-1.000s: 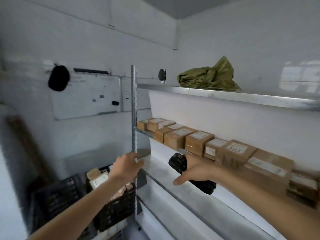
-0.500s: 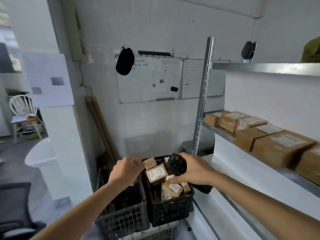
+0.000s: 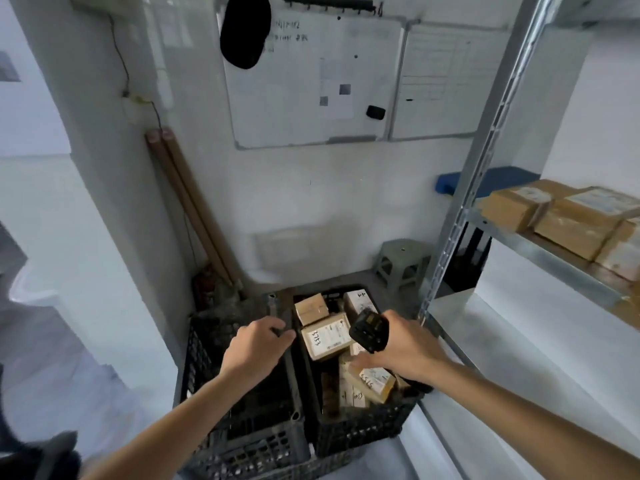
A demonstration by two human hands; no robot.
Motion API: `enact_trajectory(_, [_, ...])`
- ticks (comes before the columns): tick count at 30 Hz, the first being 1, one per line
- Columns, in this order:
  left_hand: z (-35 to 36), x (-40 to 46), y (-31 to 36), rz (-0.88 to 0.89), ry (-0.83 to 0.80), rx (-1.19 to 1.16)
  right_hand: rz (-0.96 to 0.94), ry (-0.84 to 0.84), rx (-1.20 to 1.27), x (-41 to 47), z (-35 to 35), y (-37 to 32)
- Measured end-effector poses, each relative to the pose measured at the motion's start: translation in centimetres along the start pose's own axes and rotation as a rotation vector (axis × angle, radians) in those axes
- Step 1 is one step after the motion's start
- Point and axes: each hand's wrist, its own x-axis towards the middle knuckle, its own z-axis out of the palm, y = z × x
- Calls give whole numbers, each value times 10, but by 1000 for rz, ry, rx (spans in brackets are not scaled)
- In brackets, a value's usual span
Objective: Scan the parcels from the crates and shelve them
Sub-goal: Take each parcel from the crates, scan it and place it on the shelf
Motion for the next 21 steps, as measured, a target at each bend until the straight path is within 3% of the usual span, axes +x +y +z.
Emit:
enact_trajectory(10, [97, 167, -75, -24, -160, 61, 69, 31, -12, 145, 109, 47])
enact_trajectory(21, [184, 245, -139, -86, -202, 110, 97, 0, 24, 233, 207, 99])
